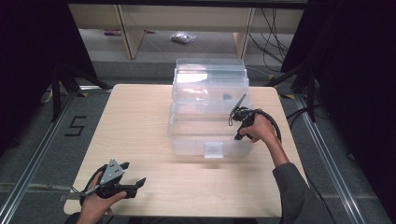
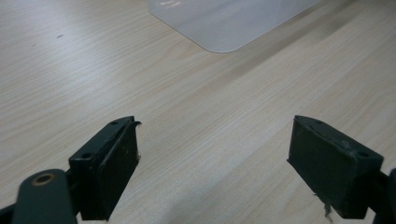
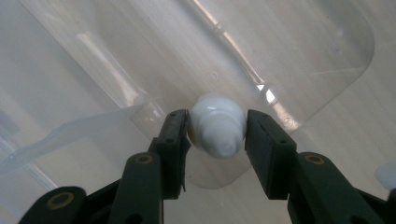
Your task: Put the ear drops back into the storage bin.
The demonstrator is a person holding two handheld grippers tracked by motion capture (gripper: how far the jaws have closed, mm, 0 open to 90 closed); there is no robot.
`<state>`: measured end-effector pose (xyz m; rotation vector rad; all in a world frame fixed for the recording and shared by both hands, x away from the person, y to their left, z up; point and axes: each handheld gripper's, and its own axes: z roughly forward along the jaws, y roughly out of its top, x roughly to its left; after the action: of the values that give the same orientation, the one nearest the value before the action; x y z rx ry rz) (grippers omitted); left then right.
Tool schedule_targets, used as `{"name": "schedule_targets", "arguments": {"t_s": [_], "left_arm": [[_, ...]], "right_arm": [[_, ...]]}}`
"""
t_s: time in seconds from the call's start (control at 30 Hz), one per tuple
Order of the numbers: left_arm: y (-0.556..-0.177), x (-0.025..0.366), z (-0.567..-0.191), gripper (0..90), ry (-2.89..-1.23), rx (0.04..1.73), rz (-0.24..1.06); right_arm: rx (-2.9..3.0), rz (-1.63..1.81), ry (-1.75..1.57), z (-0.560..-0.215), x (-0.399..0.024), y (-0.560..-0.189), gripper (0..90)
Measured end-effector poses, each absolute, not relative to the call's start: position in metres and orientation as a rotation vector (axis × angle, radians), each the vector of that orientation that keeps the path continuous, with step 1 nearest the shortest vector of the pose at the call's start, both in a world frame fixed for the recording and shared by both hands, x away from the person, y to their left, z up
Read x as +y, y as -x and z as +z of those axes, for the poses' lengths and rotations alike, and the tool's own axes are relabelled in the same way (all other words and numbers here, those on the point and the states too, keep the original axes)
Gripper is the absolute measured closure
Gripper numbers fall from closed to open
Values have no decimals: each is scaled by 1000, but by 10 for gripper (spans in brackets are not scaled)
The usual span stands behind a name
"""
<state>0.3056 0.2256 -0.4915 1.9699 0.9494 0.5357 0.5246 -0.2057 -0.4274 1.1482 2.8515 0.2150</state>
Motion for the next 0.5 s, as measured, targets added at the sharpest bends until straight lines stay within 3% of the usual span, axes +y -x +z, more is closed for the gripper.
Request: {"name": "schedule_targets", "arguments": {"t_s": [0.27,0.5], "left_arm": [[-306,226,-492,154,-1970,949,535],[-306,225,-492,154,-1971,948,536]], "right_arm": [[2858,226,-1113,-427,-208,-525,593],[2828,251,-1151,-422,-209,-524,459]]}}
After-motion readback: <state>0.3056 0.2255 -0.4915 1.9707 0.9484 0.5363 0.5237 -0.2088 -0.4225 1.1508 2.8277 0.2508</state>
